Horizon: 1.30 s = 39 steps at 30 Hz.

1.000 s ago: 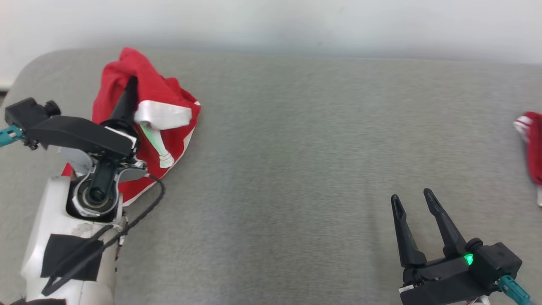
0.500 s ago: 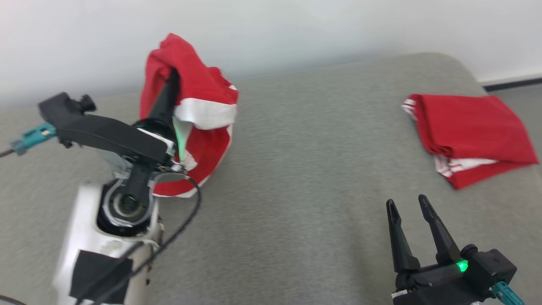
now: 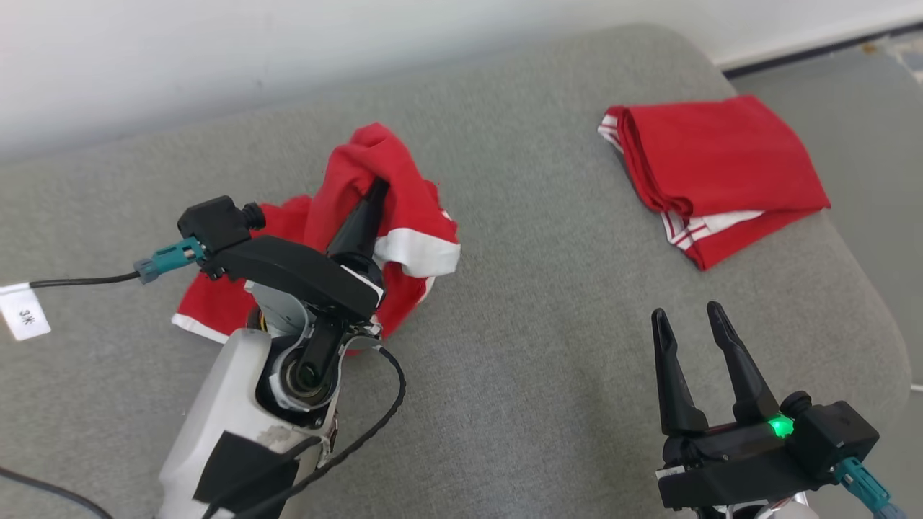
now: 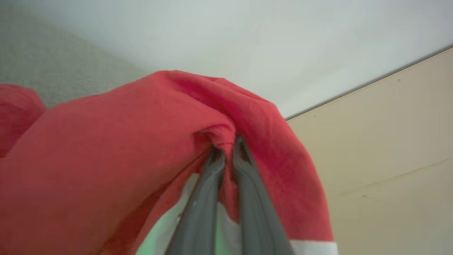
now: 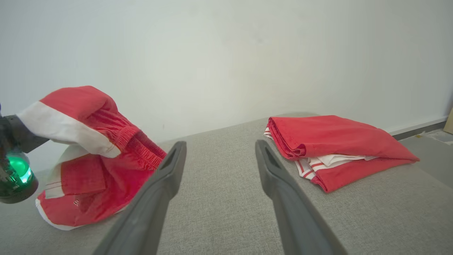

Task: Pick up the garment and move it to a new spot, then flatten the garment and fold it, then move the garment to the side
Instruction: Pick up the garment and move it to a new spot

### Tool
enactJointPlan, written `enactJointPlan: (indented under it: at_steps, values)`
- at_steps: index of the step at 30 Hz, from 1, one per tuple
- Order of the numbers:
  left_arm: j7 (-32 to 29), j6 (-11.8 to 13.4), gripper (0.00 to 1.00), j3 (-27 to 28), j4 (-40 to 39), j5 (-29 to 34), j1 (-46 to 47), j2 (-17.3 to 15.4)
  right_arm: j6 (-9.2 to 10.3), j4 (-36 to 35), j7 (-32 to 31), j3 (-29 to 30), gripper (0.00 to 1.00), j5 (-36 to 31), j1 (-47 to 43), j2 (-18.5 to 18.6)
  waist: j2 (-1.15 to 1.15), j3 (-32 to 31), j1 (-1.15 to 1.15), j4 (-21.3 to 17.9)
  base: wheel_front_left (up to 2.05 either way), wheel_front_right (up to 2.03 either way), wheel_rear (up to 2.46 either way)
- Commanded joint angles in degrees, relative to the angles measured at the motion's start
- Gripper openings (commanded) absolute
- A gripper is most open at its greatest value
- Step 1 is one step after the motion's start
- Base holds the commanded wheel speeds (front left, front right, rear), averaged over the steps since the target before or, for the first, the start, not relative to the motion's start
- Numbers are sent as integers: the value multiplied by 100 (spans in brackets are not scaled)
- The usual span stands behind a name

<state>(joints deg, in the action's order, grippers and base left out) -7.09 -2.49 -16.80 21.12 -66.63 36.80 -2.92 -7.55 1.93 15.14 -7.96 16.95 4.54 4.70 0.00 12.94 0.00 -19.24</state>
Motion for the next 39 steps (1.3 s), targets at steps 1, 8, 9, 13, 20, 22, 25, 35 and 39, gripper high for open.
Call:
enactJointPlan:
  at_steps: [1,8,9,13,20,22,25,35,39]
  values:
    - [133,15,0,-19,255,107,146,-16,15,-13,2,-8,100,-33,86,-42,0,486,0,-97,0,0,0]
    - [598,-57,0,-265,1460,567,551,-30,15,3,1,-43,100,-54,221,-82,0,759,0,-63,0,0,0]
    - [653,-90,0,-293,1591,589,572,-32,15,8,2,-39,100,-61,224,-84,0,762,0,-50,0,0,0]
    - [881,-195,52,-499,2048,886,650,-82,15,-42,1,74,100,-182,185,-66,0,677,0,56,0,0,0]
    - [1291,-277,100,-620,2197,970,701,-40,15,-20,2,144,100,-262,0,-5,0,318,0,307,0,0,0]
    - [1434,-253,100,-605,2164,961,638,-28,15,-20,2,159,100,-282,-53,35,0,169,0,413,0,0,0]
    - [1690,-206,100,-602,2043,1053,471,-71,15,-19,2,177,100,-295,-151,99,0,-84,0,612,0,0,0]
    - [2183,424,100,-524,1108,1732,-797,-698,15,-44,1,285,100,-258,-554,306,0,-902,0,1395,0,0,0]
    - [2216,724,100,-482,565,1954,-1576,-930,15,10,1,256,100,-245,-714,330,0,-1174,0,1653,0,0,0]
